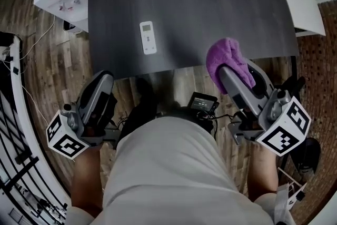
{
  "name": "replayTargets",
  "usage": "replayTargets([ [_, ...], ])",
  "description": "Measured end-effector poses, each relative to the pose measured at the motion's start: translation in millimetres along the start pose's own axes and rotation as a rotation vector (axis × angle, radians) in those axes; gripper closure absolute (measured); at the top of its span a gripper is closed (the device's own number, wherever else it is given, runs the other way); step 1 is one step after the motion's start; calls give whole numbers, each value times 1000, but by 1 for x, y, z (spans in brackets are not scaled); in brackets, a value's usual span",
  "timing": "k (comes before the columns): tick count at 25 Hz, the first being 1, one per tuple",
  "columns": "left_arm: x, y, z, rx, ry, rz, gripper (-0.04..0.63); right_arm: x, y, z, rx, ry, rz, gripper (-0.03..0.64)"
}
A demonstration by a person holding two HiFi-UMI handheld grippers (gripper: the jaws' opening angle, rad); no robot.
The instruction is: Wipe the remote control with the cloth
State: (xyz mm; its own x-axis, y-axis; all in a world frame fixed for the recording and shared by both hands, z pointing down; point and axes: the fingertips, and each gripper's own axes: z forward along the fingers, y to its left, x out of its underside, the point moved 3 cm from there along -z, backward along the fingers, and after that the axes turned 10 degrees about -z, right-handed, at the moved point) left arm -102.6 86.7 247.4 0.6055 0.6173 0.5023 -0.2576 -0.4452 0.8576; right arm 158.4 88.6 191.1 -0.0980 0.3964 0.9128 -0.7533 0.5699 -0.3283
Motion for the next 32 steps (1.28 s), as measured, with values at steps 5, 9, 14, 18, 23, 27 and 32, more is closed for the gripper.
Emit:
replayTargets([
  [5,59,-47,-8,-3,-56,-2,591,24,4,-63,10,-9,-92,486],
  [9,109,-82,-17,-27,-62,-7,591,59,6,-114,18,15,-63,486],
  [14,143,-110,-34,-63,-75,8,591,71,1,-154,26,-2,-40,486],
  [18,158,-118,-33,-59,-60,8,591,72,-8,-175,64,-7,-47,486],
  [23,154,-120,-26,-35,-24,8,591,69,-6,-178,104,-21,-50,488],
  [27,142,-119,-28,-20,3,-7,591,57,9,-164,118,-30,-61,488],
  [32,127,-110,-45,-11,17,-1,591,56,33,-140,113,-35,-74,488],
])
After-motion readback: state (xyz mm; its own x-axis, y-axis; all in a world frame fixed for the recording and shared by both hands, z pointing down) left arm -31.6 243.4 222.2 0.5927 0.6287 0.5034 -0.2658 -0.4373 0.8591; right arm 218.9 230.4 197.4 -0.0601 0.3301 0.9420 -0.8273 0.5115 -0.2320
